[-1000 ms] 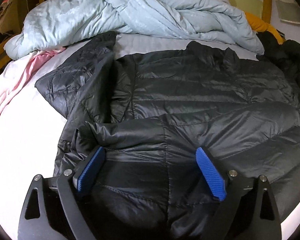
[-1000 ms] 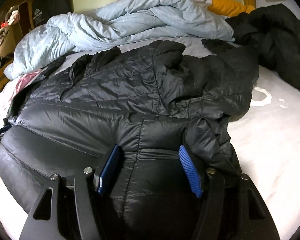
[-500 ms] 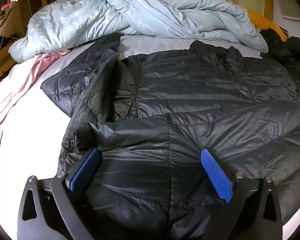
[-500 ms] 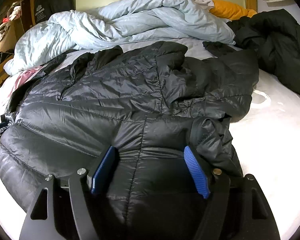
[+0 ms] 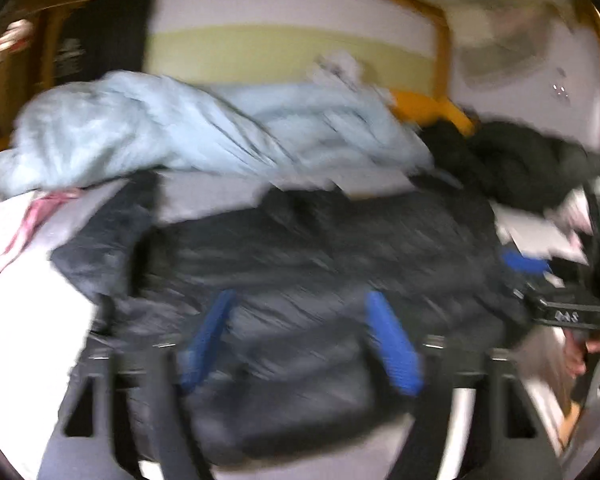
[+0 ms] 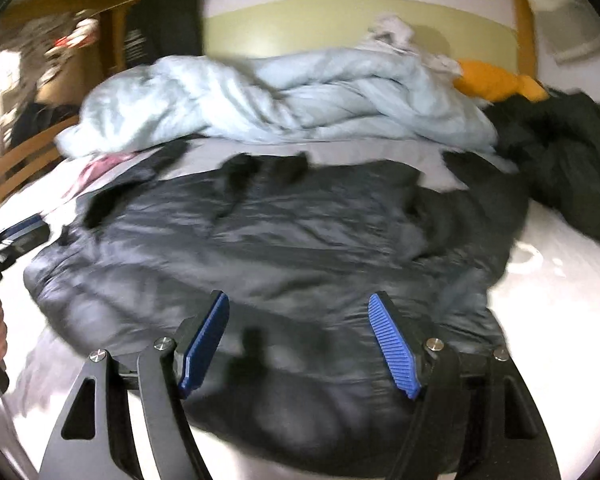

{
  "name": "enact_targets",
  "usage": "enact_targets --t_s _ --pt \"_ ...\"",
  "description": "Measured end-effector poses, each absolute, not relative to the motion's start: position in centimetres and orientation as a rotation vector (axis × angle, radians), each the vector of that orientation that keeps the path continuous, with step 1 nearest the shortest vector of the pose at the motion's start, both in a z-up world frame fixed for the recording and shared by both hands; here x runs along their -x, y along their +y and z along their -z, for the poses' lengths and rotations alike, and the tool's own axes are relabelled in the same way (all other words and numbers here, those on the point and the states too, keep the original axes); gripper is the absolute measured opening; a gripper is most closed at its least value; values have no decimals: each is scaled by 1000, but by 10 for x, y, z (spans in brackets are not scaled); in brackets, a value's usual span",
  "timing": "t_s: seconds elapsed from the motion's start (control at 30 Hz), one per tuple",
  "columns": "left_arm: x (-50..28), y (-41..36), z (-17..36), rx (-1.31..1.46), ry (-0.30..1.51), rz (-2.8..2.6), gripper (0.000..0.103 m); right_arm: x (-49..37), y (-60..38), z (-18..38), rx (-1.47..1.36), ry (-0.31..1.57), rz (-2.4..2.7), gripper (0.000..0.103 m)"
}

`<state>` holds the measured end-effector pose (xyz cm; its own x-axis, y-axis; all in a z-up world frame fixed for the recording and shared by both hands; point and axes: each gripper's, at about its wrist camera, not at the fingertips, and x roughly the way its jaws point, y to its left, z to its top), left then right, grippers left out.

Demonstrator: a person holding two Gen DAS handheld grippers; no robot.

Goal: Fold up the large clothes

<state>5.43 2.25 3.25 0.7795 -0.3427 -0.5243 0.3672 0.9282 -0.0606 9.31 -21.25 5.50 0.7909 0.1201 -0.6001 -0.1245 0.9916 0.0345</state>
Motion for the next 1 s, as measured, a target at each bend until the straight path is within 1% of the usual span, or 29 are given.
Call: enact_targets --t_s 0.07,0.1,0.23,0.43,0.63,0.83,0.9,1.0 --pt "-58 5 -15 -66 653 420 40 -93 -198 -51 23 681 -174 74" --pt "-62 3 -7 -58 688 430 37 -94 -192 -45 24 713 -197 74" --pt "-69 -5 23 -82 755 404 38 -103 -182 -11 60 841 -181 74" --pt "-69 -19 36 -167 750 363 38 -107 -178 6 117 832 -175 76" --pt "-67 -16 38 -131 747 377 38 -108 -180 5 109 833 -180 77" --pt "-64 -14 35 -127 741 360 44 -106 -180 2 89 824 -202 77" --pt "-64 -10 34 -101 733 363 45 -103 -182 -3 78 822 -218 76" --pt "-63 -7 34 -78 726 364 47 -93 -195 -27 23 783 -245 76"
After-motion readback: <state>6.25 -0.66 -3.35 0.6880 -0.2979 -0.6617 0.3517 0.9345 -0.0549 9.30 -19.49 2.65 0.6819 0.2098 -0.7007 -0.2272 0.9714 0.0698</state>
